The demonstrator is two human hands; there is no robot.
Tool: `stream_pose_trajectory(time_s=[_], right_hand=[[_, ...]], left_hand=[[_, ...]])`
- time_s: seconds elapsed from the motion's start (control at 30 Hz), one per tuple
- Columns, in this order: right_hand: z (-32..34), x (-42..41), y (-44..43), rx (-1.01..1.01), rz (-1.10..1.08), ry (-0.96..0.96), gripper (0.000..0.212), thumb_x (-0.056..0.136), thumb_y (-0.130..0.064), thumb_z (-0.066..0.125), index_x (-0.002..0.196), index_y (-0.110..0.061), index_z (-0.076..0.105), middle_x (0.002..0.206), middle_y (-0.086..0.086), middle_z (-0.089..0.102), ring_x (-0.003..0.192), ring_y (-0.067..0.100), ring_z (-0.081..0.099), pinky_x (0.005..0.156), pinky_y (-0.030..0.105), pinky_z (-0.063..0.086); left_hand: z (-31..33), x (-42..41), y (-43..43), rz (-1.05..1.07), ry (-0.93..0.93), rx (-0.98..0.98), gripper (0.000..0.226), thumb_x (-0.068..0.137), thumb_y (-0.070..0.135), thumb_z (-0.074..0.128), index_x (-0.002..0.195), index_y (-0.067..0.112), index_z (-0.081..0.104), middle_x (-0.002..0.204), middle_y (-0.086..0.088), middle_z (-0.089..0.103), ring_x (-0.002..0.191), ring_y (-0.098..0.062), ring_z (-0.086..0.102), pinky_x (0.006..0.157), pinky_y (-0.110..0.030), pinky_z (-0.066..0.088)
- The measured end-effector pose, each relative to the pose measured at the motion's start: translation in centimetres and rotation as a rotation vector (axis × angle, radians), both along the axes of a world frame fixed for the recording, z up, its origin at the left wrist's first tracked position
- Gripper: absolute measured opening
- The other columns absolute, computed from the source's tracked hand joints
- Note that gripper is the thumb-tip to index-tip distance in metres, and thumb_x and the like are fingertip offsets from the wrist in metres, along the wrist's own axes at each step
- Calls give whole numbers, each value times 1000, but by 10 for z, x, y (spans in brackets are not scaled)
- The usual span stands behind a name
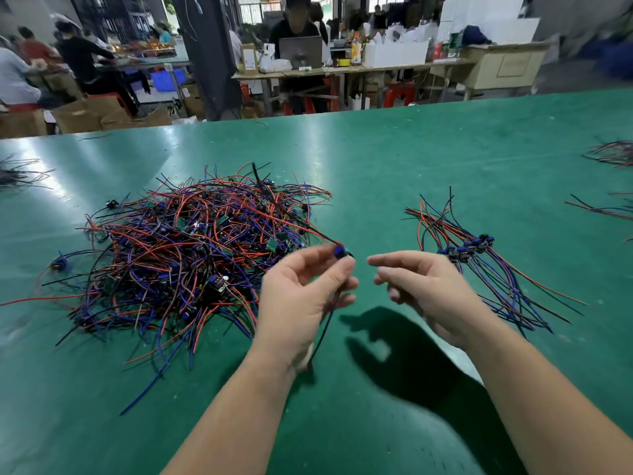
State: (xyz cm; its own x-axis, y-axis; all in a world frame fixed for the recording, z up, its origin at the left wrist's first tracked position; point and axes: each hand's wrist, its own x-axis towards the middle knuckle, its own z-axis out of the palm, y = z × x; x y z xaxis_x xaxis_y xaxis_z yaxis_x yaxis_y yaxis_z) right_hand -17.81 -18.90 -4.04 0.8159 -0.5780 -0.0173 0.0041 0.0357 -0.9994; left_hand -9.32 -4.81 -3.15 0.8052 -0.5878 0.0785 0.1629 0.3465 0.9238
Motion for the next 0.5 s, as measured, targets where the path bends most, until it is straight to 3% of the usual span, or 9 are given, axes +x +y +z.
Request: stream_pose_trajectory(time_s=[0.07,0.1,0.2,0.33,0.43,0.5], right_hand=[[1,0,6,231,156,-96,20,75,-13,68,93,-6,73,71,6,65,52,9,47,49,16,38],[1,0,8,253,195,-100,24,68,-19,71,89,-7,75,71,7,65,52,9,47,49,16,38],[-2,2,10,105,175,-3,25,57,-25,75,78,-12,76,71,6,68,57,11,47,51,16,38],[-2,0,5,98,198,78,32,58,-24,75,84,-5,73,66,5,63,51,8,42,48,16,33],[1,-2,3,130,228,86,21,54,-20,77,70,-8,73,59,3,61,49,10,42,47,16,34],[2,-2,0,162,220,72,12,54,-17,76,63,-10,72,59,3,62,50,11,47,49,17,36]], left_hand=[[-3,-5,-2,-163,78,105,22,62,13,77,83,10,69,71,-4,72,56,-11,66,50,-20,52],[-5,-7,-2,-211,75,161,18,66,8,77,82,9,70,69,-4,72,56,-10,65,50,-19,52],[-11,-7,-3,-245,35,276,16,73,-5,73,85,4,68,67,-2,72,55,-6,64,50,-18,50],[-12,-6,-2,-275,-42,345,30,72,-7,75,94,9,60,69,-2,73,56,-9,64,53,-19,50],[-14,-5,-2,-267,-14,436,46,71,-2,78,101,15,48,64,6,71,56,-7,65,53,-20,52],[-13,-5,-3,-318,84,398,45,69,2,79,102,12,51,66,2,71,59,-10,67,56,-22,55]])
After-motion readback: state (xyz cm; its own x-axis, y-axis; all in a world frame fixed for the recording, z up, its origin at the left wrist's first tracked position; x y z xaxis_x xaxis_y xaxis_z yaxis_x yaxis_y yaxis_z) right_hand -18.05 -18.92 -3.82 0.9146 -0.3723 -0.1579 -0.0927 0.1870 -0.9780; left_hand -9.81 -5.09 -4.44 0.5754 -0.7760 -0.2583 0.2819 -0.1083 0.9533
